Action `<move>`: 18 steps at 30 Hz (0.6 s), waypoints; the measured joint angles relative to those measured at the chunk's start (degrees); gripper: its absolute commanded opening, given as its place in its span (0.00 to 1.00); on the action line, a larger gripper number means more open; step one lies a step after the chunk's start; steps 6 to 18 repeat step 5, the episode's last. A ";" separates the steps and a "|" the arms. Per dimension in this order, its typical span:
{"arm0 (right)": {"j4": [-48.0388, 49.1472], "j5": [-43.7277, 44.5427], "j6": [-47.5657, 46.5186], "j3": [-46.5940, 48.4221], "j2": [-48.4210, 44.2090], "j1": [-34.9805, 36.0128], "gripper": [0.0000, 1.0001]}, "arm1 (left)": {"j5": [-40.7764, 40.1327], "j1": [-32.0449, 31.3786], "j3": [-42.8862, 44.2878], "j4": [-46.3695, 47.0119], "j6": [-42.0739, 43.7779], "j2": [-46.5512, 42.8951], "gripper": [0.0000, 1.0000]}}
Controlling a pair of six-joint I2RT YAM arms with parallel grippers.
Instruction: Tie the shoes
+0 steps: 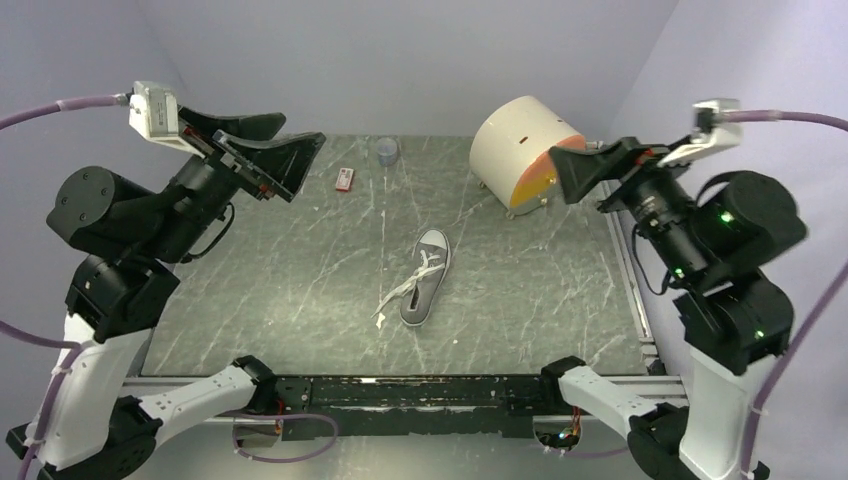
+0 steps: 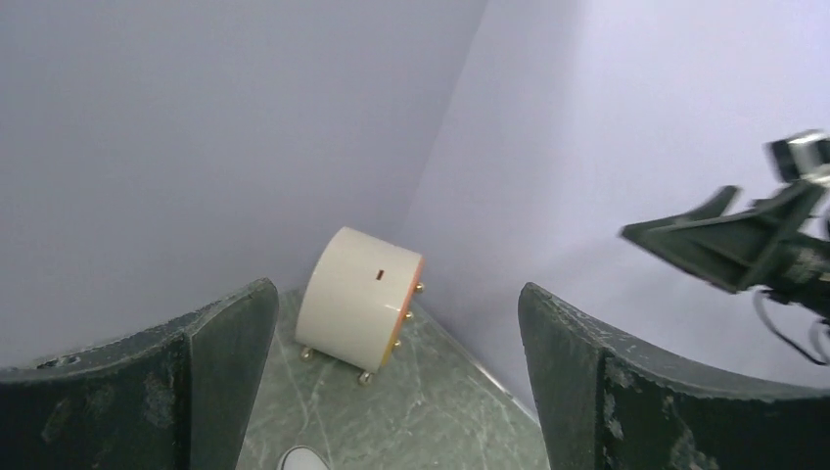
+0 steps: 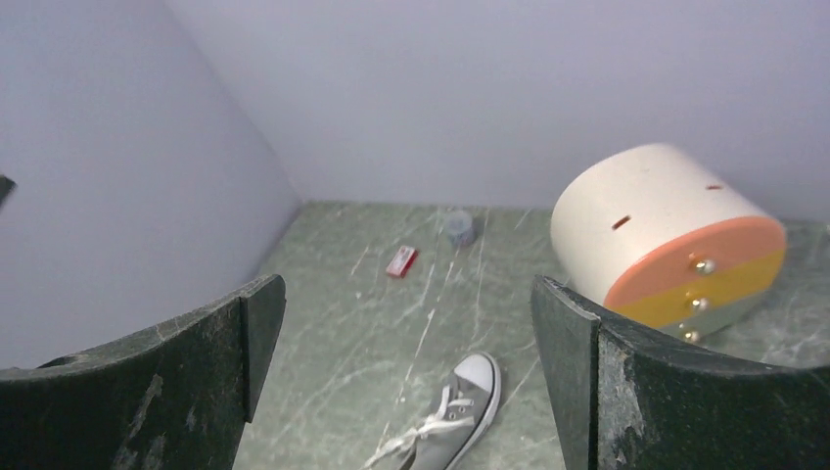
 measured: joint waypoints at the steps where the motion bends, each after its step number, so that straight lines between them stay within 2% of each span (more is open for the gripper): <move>1: -0.70 1.03 0.17 2.01 0.00 0.00 1.00 | -0.96 0.00 0.61 -1.09 0.33 0.07 0.97; 5: -2.67 4.20 0.57 5.53 -0.09 0.00 1.00 | -3.10 0.00 1.66 -4.76 1.20 1.03 0.97; 18: -2.67 4.20 0.57 5.53 -0.09 0.00 1.00 | -3.10 0.00 1.66 -4.76 1.20 1.03 0.97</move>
